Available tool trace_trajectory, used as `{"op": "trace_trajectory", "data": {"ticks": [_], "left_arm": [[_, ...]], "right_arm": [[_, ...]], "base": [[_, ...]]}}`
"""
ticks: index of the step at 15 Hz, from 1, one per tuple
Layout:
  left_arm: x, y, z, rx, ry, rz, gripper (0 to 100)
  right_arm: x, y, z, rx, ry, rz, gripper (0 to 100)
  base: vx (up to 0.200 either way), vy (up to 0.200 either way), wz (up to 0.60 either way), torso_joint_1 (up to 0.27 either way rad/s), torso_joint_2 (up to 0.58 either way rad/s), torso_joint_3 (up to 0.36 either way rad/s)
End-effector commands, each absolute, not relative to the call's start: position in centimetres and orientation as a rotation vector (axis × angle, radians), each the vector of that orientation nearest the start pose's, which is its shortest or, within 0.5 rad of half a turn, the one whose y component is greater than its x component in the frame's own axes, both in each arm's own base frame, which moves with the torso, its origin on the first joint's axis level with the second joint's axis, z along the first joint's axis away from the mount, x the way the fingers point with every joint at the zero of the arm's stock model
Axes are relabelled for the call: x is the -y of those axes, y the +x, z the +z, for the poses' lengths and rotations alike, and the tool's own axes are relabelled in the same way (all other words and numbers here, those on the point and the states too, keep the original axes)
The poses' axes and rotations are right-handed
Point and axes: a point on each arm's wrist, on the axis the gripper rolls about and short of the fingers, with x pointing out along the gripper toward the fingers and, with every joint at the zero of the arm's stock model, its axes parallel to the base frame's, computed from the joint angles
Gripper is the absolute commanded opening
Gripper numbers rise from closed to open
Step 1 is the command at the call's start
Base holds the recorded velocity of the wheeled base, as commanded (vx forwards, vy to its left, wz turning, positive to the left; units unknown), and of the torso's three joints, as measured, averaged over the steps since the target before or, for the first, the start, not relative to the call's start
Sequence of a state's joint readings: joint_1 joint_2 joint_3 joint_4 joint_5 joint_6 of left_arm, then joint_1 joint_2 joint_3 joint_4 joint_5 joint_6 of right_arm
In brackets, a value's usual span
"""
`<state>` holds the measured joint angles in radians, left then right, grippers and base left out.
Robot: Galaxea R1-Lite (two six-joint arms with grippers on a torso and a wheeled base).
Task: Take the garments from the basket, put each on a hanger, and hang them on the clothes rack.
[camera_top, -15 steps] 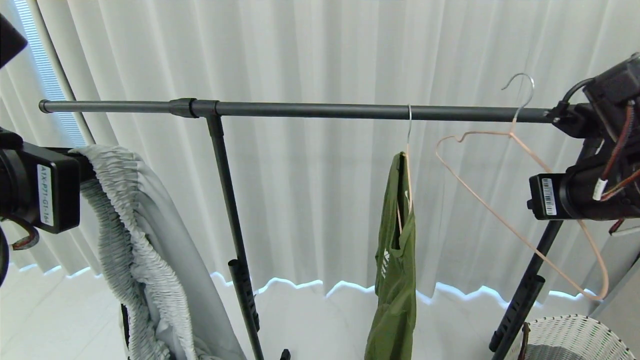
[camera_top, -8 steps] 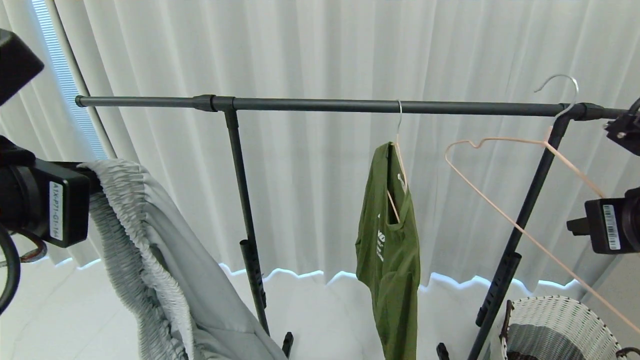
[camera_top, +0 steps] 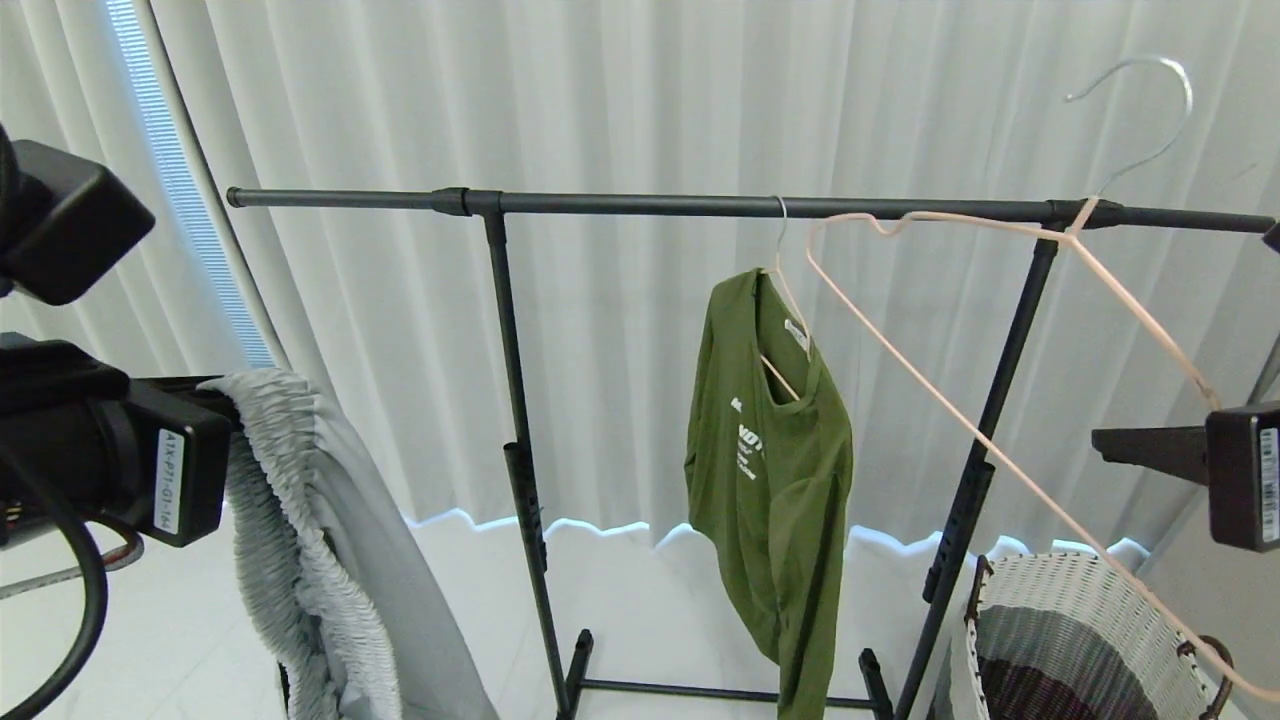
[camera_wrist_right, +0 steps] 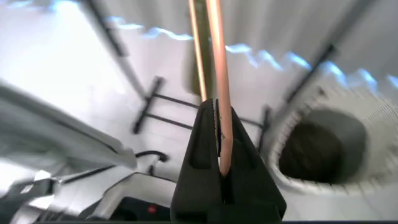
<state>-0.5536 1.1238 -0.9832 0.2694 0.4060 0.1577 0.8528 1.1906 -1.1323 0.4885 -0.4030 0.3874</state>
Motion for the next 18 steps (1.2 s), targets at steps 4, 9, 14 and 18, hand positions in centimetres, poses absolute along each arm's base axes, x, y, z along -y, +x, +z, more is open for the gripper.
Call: {"op": "trace_trajectory", "data": {"ticks": [4, 9, 14, 18], "left_arm": [[7.3, 13.1, 27.7, -0.368, 0.352, -0.185, 0], [9.2, 16.3, 27.6, -0.430, 0.205, -0.144, 0], [10.5, 17.9, 28.8, -0.405, 0.153, -0.103, 0], [11.2, 17.8, 28.7, -0.409, 0.161, -0.131, 0]], "right_arm": [[-13.0, 5.6, 26.0, -0.565, -0.106, 0.720, 0], [-13.8, 3.4, 24.1, -0.591, -0.102, 0.992, 0], [-15.4, 3.7, 23.5, -0.627, -0.101, 1.024, 0], [-17.9, 5.0, 22.9, -0.632, -0.073, 1.010, 0]], "base": [[0.000, 0.000, 0.00, 0.000, 0.00, 0.000], [0.000, 0.000, 0.00, 0.000, 0.00, 0.000], [0.000, 0.000, 0.00, 0.000, 0.00, 0.000], [0.000, 0.000, 0.00, 0.000, 0.00, 0.000]]}}
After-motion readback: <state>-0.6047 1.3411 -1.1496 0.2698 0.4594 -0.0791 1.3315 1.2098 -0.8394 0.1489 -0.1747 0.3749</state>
